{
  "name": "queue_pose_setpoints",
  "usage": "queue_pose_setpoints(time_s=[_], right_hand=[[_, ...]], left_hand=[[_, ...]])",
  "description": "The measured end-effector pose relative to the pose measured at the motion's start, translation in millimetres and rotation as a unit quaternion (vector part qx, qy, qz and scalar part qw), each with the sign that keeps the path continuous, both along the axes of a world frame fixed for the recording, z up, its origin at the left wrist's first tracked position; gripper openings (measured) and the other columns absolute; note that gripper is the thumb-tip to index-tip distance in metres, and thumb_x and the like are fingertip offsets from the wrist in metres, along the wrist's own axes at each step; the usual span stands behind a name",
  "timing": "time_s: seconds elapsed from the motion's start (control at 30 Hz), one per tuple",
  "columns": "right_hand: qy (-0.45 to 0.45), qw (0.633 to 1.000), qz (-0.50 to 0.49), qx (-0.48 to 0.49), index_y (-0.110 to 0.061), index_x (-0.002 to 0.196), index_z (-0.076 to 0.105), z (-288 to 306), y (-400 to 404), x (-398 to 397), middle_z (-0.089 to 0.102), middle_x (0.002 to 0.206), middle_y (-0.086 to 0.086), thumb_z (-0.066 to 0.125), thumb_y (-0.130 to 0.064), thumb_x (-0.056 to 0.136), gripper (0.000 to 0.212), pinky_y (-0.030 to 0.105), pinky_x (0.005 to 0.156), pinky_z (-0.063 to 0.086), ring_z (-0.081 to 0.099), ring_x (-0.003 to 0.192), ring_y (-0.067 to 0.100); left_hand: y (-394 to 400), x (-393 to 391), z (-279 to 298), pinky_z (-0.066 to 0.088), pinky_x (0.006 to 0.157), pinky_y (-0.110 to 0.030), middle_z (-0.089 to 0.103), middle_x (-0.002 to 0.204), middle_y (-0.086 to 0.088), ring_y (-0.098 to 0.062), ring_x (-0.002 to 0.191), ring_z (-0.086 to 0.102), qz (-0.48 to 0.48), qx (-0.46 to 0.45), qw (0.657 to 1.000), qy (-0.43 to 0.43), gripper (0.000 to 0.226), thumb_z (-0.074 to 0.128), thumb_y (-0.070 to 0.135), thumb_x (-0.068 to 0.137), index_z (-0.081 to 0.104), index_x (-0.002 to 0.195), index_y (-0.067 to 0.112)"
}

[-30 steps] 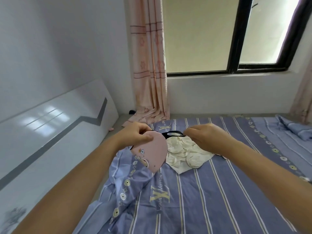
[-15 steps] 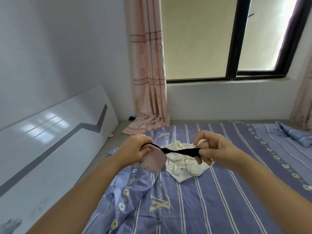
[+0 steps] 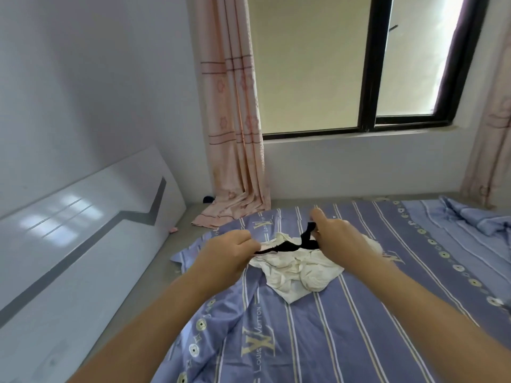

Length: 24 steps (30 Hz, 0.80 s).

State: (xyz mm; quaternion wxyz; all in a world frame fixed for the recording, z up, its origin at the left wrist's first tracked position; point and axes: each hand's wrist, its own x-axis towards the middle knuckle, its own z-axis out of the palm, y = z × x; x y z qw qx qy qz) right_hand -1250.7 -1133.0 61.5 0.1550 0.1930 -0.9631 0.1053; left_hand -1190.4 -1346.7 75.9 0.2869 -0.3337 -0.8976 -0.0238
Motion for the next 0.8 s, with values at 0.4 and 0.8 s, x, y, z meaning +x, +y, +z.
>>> queue_pose_setpoints(time_s=[0.4, 0.8], right_hand=[[-0.192, 0.931, 0.119, -0.285, -0.049, 0.082, 0.066, -15.1, -0.9, 8.9, 0.061, 0.058, -0.013, 0.067, -0.016, 0.073, 0.034, 0.008, 0.048, 0.038, 0.059, 0.046, 0.004], [-0.357, 0.724, 0.087, -0.583, -0.016, 0.056, 0.063, -54.5, -26.8, 25.6, 0.048, 0.037, -0.005, 0.053, -0.016, 0.087, 0.032, 0.013, 0.032, 0.019, 0.036, 0.037, 0.008]], left_hand=[[7.6, -14.0, -39.3, 0.033, 0.052, -0.013, 0.044, 0.061, 0.011, 0.002, 0.055, 0.045, 0.024, 0.337, 0.920, -0.199, 0.038, 0.047, 0.008, 0.090, 0.038, 0.066, 0.036], [22.9, -16.0, -60.3, 0.043, 0.054, -0.024, 0.047, 0.071, 0.002, -0.006, 0.061, 0.050, 0.016, 0.643, 0.727, -0.241, 0.038, 0.042, 0.001, 0.091, 0.044, 0.069, 0.032]])
